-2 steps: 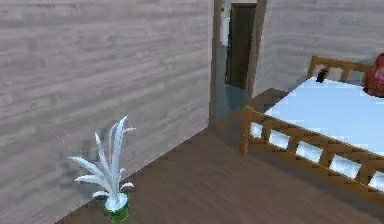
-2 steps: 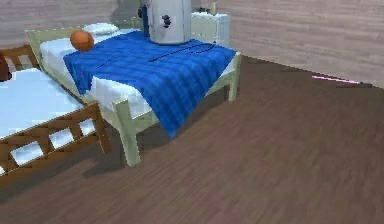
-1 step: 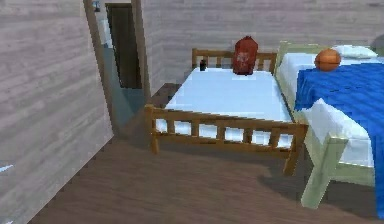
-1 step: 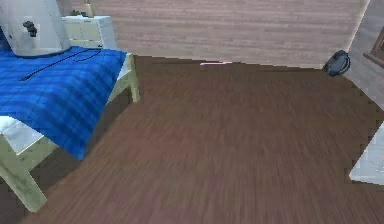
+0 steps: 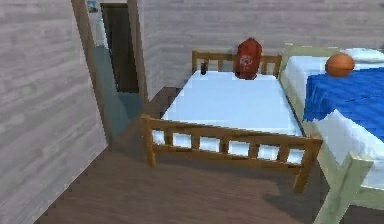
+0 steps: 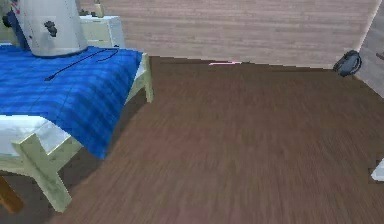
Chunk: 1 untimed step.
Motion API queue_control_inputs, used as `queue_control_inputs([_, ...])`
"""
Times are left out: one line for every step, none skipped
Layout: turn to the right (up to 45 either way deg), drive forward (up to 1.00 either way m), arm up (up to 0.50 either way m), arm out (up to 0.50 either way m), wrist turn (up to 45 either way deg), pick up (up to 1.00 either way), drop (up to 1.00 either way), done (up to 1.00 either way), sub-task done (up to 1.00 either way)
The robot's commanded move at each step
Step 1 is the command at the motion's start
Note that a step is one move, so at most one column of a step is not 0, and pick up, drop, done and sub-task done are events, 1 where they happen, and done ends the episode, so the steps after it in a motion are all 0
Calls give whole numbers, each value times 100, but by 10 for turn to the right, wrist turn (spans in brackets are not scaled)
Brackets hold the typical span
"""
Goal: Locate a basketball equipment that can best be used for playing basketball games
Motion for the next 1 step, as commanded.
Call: queue_control_inputs([120, 0, 0, 0, 0, 0, 0, 0, 0])
